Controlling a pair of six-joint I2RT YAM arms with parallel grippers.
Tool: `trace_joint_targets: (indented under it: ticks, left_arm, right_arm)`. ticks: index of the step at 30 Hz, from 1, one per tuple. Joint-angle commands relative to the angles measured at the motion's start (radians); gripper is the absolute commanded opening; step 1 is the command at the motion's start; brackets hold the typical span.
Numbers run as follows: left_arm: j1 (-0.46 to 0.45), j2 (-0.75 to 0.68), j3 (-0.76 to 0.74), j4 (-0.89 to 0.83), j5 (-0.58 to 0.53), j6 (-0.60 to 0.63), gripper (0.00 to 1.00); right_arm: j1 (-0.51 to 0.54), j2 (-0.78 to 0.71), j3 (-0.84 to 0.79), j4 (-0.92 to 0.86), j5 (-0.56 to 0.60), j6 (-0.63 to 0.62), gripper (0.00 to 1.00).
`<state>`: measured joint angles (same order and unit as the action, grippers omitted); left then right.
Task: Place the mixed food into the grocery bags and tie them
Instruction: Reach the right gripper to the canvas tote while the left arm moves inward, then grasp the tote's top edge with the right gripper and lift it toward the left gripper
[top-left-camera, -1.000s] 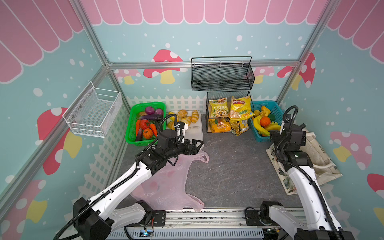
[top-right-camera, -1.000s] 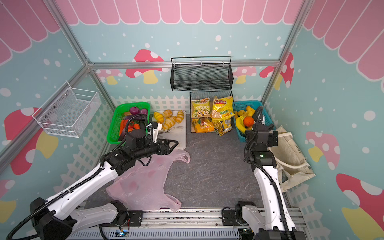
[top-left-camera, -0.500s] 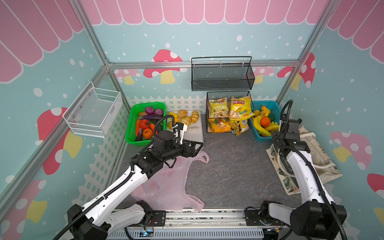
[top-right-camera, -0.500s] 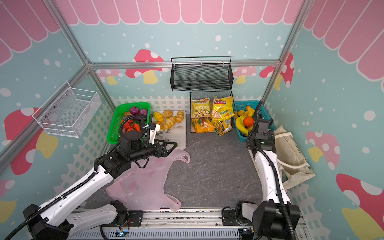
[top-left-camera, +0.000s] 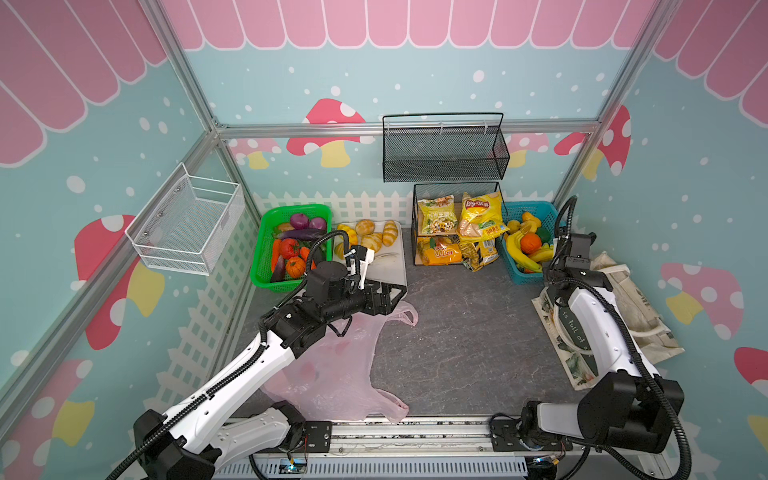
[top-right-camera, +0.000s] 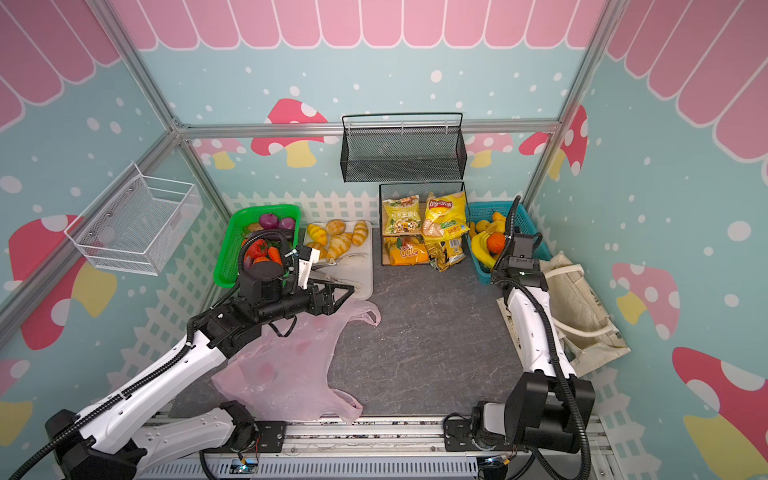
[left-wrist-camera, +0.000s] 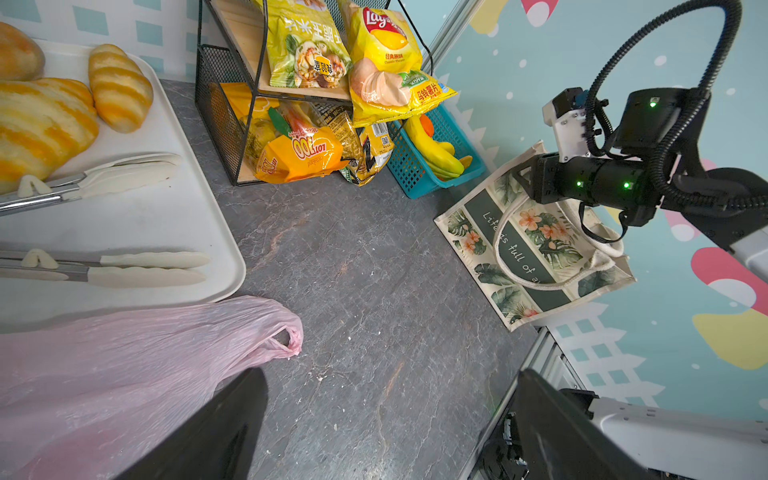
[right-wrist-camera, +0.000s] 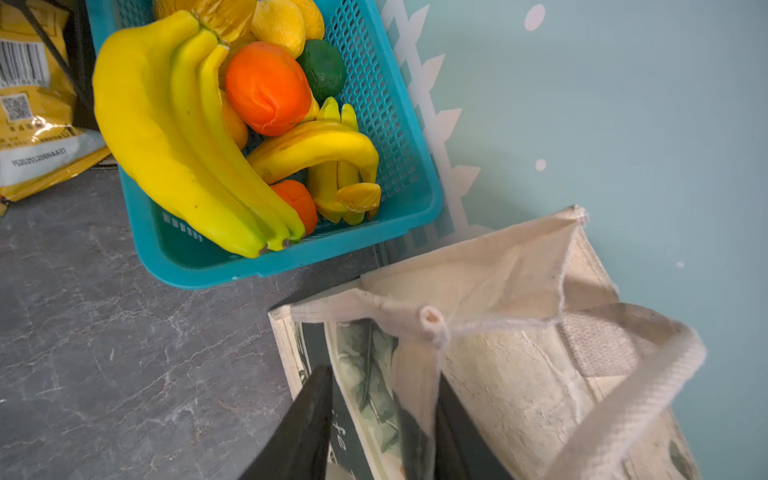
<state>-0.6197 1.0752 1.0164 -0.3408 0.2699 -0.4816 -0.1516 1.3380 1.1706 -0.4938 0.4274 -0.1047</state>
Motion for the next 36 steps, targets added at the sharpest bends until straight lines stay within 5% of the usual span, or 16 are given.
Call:
trace_joint_targets:
  ticks: [1, 6, 19, 22, 27, 36]
  left_arm:
    - [-0.003, -0.023, 0.004, -0.017, 0.001, 0.015, 0.95]
    - [-0.003, -0.045, -0.002, -0.017, -0.011, 0.022, 0.96]
    - [-0.003, -0.040, -0.004, -0.016, -0.042, 0.032, 0.96]
    - [-0.003, -0.031, -0.003, -0.021, -0.061, 0.037, 0.96]
    - [-0.003, -0.015, -0.004, -0.021, -0.084, 0.029, 0.96]
    - [-0.005, 0.003, -0.010, 0.000, -0.115, 0.002, 0.96]
  right_arm:
    - [-0.006, 0.004, -0.007, -0.003, -0.013, 0.001, 0.25]
    - [-0.006, -0.084, -0.051, -0.039, -0.063, 0.047, 0.05]
    - [0.035, -0.401, -0.147, -0.175, -0.445, 0.190, 0.00]
    - [0.114, -0.406, -0.148, -0.155, -0.516, 0.238, 0.00]
    - [0.343, -0.350, -0.121, -0.095, -0.461, 0.333, 0.00]
    - [0.587, -0.191, -0.123, 0.185, -0.521, 0.494, 0.02]
